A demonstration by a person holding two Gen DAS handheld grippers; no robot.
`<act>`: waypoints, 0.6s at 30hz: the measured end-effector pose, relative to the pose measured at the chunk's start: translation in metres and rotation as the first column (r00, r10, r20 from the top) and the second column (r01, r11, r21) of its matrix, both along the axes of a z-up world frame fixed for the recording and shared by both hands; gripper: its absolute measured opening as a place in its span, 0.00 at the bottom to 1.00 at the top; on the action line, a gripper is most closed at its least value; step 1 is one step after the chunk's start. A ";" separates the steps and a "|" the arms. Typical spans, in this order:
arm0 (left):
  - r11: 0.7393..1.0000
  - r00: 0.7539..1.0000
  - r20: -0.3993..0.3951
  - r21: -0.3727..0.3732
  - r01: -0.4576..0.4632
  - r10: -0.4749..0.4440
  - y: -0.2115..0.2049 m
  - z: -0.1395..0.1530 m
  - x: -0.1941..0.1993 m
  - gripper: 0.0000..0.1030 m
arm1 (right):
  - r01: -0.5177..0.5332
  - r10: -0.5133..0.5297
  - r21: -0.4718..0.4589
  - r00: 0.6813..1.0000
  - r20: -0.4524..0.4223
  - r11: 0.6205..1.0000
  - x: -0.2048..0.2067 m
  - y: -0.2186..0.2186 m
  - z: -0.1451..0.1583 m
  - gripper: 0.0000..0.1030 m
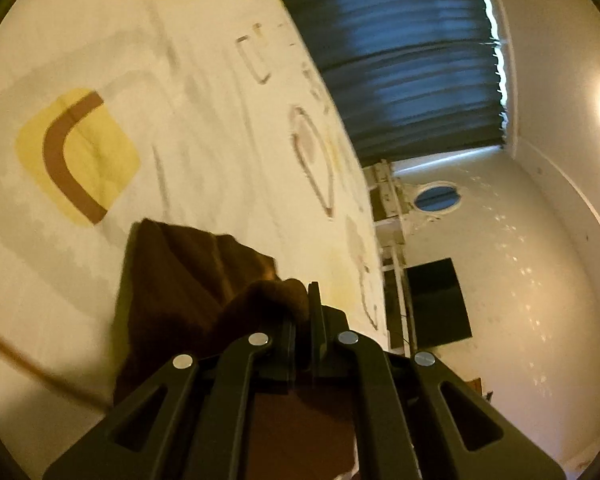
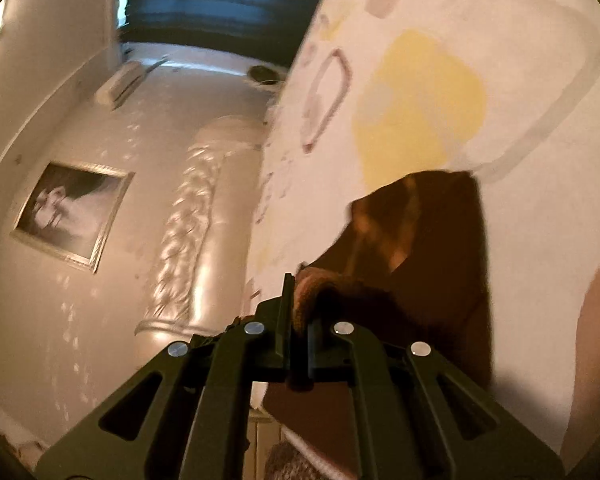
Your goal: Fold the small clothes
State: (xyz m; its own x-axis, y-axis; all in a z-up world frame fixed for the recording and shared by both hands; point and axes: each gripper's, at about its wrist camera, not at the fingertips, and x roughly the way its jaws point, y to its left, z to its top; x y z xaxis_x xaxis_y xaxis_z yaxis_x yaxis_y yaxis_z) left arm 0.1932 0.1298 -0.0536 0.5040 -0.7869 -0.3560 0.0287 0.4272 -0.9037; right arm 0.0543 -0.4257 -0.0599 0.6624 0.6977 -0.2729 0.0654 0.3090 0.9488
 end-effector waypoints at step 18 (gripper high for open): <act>0.998 0.989 -0.137 -0.019 -0.061 0.058 0.001 -0.054 0.031 0.06 | 0.038 -0.041 -0.036 0.995 -0.086 0.999 0.068 -0.015 -0.036 0.08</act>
State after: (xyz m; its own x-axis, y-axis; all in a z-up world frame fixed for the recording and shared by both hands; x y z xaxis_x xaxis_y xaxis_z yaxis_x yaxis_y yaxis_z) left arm 0.2244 0.1311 -0.1079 0.4982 -0.7659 -0.4065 -0.1202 0.4033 -0.9071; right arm 0.1224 -0.4403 -0.0961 0.6623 0.6603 -0.3541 0.1599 0.3372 0.9278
